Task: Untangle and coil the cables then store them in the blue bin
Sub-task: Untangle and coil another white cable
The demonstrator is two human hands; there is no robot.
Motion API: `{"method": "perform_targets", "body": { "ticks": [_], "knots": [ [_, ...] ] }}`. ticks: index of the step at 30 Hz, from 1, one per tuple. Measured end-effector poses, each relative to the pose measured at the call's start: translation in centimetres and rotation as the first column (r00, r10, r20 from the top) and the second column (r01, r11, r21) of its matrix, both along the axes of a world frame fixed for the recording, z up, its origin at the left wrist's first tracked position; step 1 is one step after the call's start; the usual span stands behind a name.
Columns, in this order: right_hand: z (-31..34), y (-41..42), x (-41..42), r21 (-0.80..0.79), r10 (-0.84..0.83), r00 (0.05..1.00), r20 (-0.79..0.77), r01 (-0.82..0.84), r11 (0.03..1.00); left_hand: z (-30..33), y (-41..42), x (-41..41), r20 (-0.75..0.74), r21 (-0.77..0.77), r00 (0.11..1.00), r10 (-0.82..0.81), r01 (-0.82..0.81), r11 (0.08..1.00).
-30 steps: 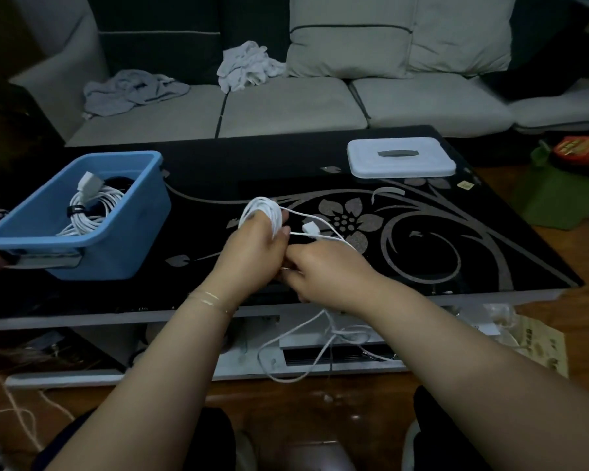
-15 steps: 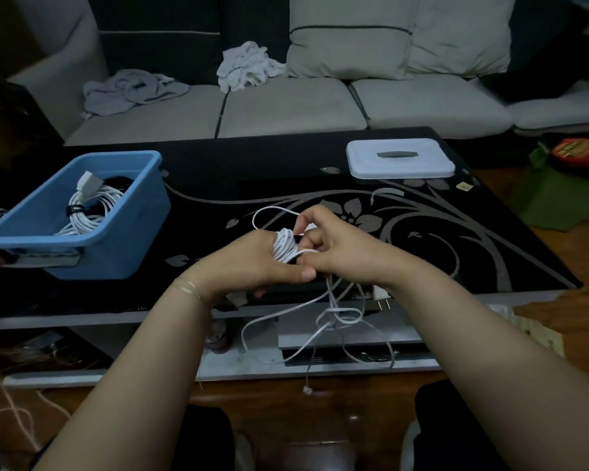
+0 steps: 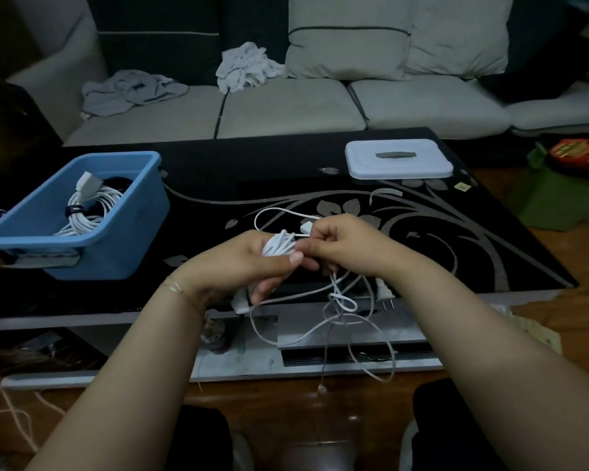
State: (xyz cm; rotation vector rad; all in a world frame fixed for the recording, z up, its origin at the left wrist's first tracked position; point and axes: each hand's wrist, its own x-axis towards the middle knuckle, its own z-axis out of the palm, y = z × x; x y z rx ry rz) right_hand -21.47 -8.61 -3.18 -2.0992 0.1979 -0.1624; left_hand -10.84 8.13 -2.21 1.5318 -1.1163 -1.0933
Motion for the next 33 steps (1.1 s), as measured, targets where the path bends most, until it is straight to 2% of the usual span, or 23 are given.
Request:
{"method": "perform_targets", "body": {
  "ticks": [3, 5, 8, 10, 13, 18, 22, 25, 27, 30, 33],
  "knots": [
    [0.1, 0.6, 0.2, 0.145, -0.013, 0.996, 0.086, 0.001, 0.989, -0.3, 0.0, 0.1, -0.230, -0.131, 0.972, -0.044, 0.014, 0.991],
    [-0.1, 1.1, 0.5, 0.307, -0.032, 0.991, 0.131, -0.009, 0.952, -0.5, -0.2, -0.1, -0.340, -0.223, 0.938, -0.069, -0.009, 0.975],
    [-1.0, 1.8, 1.2, 0.528, -0.051, 0.995, 0.089, -0.004, 0.849, -0.6, -0.7, -0.1, -0.511, -0.315, 0.859, -0.030, -0.154, 0.936],
    [-1.7, 2.2, 1.4, 0.618, -0.011, 0.998, 0.063, -0.031, 0.786, -0.4, -0.9, 0.0, -0.626, -0.348, 0.779, -0.003, -0.276, 0.896],
    [-1.9, 2.7, 1.1, 0.529, 0.056, 0.998, 0.012, -0.054, 0.847, 0.4, -1.0, 0.0, -0.743, -0.338, 0.667, 0.060, -0.451, 0.826],
    [-2.3, 3.1, 0.9, 0.311, 0.161, 0.984, -0.075, -0.131, 0.941, 1.3, -0.7, 0.1, -0.794, -0.308, 0.583, 0.173, -0.630, 0.713],
    [-3.6, 3.9, 0.1, -0.035, 0.202, 0.950, -0.238, -0.216, 0.976, 2.1, 0.2, 1.7, -0.885, -0.315, 0.448, 0.125, -0.774, 0.549],
    [-3.9, 4.6, 0.2, -0.099, 0.135, 0.968, -0.211, -0.158, 0.982, 2.0, 0.6, 2.6, -0.800, -0.320, 0.514, 0.310, -0.802, 0.504],
    [-3.4, 4.9, 0.2, -0.171, 0.138, 0.968, -0.211, -0.176, 0.970, 1.6, 0.6, 2.7, -0.712, -0.322, 0.541, 0.447, -0.818, 0.476],
    [-2.8, 5.0, -0.1, -0.350, 0.149, 0.960, -0.236, -0.227, 0.909, 1.4, 0.1, 1.9, -0.463, -0.345, 0.570, 0.679, -0.821, 0.454],
    [-2.2, 5.1, -0.3, -0.461, 0.170, 0.966, -0.194, -0.243, 0.853, 1.2, -0.3, 1.4, -0.170, -0.372, 0.575, 0.800, -0.789, 0.488]
  ]
}}
